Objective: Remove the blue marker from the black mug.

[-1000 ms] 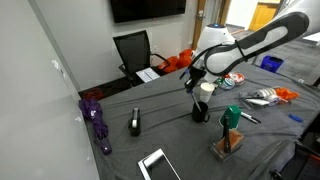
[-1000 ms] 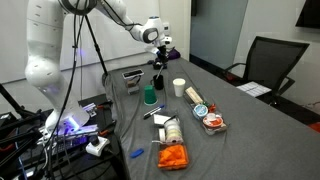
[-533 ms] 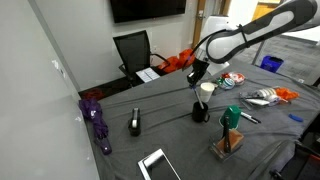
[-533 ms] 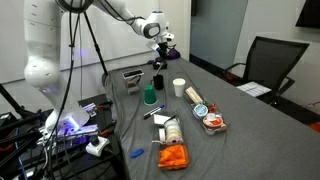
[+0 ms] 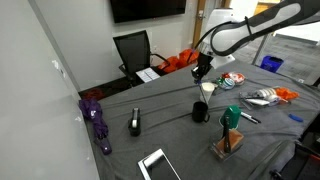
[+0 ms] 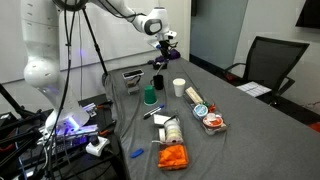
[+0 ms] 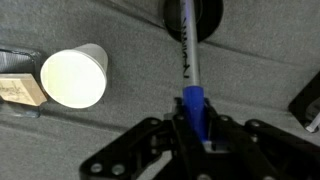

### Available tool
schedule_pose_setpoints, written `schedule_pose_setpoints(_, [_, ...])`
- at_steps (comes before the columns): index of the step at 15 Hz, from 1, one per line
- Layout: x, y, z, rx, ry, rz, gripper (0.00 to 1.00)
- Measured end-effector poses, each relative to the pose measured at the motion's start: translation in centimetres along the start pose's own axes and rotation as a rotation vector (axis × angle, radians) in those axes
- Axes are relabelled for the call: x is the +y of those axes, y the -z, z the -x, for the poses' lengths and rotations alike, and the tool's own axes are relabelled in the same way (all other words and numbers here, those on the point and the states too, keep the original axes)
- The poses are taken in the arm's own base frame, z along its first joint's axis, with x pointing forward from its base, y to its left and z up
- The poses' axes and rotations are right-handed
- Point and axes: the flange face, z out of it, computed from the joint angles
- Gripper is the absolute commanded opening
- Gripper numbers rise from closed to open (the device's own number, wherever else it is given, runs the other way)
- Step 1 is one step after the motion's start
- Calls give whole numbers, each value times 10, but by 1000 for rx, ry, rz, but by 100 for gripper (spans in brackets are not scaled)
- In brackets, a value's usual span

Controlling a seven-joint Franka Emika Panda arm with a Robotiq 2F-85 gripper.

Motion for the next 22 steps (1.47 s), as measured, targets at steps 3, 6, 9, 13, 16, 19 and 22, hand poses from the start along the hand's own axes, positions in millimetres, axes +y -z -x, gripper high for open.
schedule_pose_setpoints(3, [11,8,2,-18,-12,73,5])
schedule_pose_setpoints(6, [20,13,6,-32,12,149,5])
schedule_pose_setpoints(9, [27,15,8,-37,31,194,19])
schedule_pose_setpoints(13, [26,15,8,-36,32,193,19])
schedule_pose_setpoints(16, [26,15,8,-36,32,193,5])
schedule_pose_setpoints(19, [27,15,8,-35,31,193,5])
schedule_pose_setpoints(22, [43,16,6,-32,3,195,5])
